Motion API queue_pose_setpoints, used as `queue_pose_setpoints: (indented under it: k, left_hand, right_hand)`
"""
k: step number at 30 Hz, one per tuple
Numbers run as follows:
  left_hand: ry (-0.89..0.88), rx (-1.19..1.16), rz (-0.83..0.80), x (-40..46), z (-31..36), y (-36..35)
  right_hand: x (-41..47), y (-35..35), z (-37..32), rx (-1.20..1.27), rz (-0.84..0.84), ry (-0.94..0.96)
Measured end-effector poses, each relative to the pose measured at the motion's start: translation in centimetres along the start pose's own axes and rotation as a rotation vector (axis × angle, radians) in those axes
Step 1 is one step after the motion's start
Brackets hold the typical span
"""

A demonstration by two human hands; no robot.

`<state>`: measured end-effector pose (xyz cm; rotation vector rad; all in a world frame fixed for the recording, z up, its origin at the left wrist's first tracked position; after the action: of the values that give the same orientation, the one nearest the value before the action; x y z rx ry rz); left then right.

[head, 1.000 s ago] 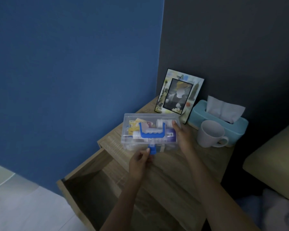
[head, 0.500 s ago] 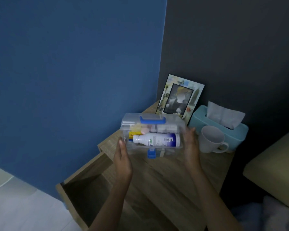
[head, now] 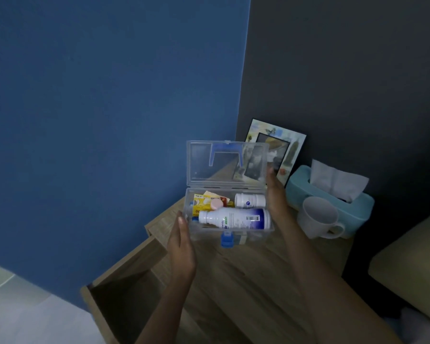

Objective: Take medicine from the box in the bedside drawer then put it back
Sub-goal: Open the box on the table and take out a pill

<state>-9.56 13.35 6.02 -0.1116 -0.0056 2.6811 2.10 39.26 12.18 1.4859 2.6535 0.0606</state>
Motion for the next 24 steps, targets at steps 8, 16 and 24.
queue_pose_setpoints:
  k: [8, 16, 24]
  left_hand:
    - [0.008, 0.034, -0.008, 0.2, 0.1, 0.0]
    - [-0.444, 0.664, -0.025, 3.7, 9.3, -4.3]
    - [-0.074, 1.081, -0.286, 7.7, 5.8, -9.6]
  right_hand:
    - [-0.2, 0.1, 2.1, -0.031, -0.010, -0.038]
    - [-4.0, 0.7, 3.4, 0.122, 0.002, -0.085]
    - [-6.2, 1.1, 4.8, 0.074, -0.017, -0.045]
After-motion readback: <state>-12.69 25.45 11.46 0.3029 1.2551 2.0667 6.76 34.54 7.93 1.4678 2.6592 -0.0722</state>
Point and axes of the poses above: each hand's wrist, its own x-axis towards the middle knuckle, its own y-axis out of the back of the hand, z = x × y, the point moved 10 cm from there along x, towards the middle knuckle, and after that the axes turned 3 degrees about -z, right-handed, at the moved point
